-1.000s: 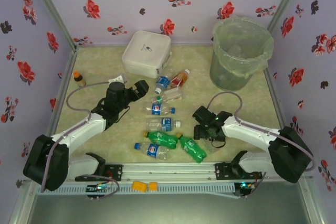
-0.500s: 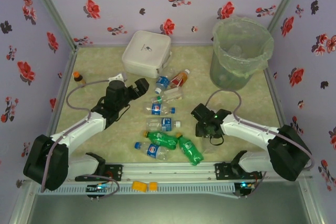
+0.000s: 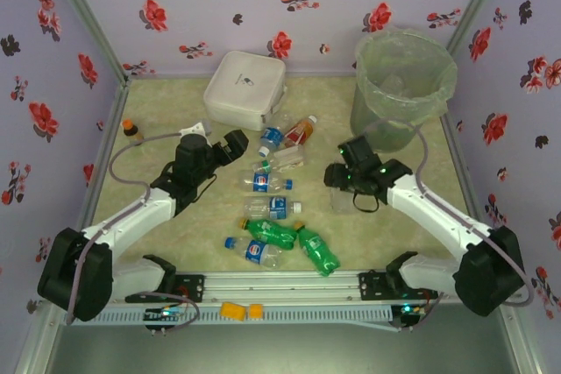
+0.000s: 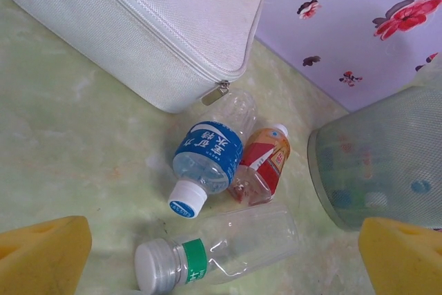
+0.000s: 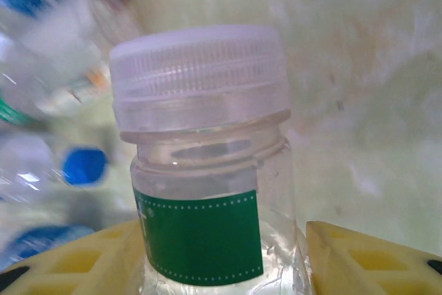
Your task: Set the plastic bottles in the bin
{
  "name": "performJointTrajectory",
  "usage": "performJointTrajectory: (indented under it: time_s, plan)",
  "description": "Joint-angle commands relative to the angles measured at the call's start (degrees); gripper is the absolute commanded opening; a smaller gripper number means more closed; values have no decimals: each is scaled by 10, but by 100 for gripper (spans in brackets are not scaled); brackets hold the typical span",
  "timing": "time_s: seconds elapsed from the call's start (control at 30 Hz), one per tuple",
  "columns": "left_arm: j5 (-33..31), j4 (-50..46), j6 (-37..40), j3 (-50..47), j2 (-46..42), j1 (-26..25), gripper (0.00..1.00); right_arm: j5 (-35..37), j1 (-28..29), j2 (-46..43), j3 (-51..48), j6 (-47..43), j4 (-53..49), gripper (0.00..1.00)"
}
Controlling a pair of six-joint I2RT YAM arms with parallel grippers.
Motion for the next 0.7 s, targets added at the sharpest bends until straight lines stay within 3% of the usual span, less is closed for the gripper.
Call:
performJointTrajectory:
  time_s: [0.0, 0.37, 0.67]
  plan:
    - [-6, 5, 11, -11, -12, 2, 100, -32, -35, 1, 62, -28, 80, 40]
    - [5, 4, 28, -3, 6, 4, 100, -131, -153, 111, 339, -63, 152, 38]
    - [19, -5, 32, -6, 13, 4, 100, -100, -252, 204, 477, -72, 157, 39]
